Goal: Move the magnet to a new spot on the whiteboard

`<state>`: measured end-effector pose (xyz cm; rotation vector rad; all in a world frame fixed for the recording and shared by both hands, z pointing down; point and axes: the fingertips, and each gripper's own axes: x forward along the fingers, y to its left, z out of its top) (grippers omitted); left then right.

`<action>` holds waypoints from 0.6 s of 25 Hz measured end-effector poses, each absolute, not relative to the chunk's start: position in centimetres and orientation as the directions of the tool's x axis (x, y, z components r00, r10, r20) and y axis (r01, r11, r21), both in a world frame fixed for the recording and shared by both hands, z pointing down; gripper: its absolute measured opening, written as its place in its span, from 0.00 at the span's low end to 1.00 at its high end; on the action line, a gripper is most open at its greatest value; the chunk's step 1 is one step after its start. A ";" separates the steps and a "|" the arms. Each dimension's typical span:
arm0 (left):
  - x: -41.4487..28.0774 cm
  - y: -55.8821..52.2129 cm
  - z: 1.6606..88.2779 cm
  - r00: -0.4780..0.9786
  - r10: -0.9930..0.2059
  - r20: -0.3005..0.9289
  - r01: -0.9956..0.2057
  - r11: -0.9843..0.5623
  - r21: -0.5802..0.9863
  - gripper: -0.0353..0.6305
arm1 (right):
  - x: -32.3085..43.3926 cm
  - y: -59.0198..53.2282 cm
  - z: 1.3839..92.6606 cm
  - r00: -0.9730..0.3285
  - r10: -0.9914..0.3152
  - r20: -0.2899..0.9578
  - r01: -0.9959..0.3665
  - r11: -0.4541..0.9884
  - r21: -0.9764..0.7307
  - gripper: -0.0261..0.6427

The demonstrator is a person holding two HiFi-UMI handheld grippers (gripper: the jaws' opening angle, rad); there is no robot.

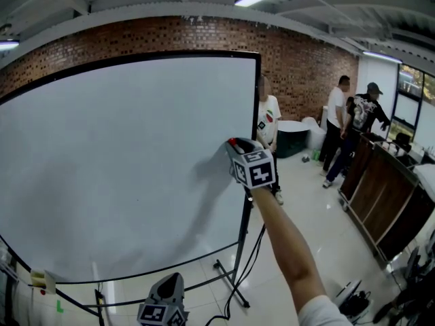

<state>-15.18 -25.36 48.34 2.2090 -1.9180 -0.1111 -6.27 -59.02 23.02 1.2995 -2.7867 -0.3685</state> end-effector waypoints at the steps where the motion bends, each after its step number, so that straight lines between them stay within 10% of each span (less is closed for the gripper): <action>1: -15.2 -25.3 48.3 0.152 -0.985 0.083 -0.969 -0.131 0.209 0.04 | -6.2 -58.5 22.8 -0.642 -0.763 -0.071 -0.753 0.611 0.242 0.24; 15: -14.3 -27.5 48.6 0.260 -0.962 0.083 -0.950 -0.239 0.199 0.04 | 2.9 -43.0 28.4 -0.640 -0.745 -0.189 -0.768 0.618 0.167 0.24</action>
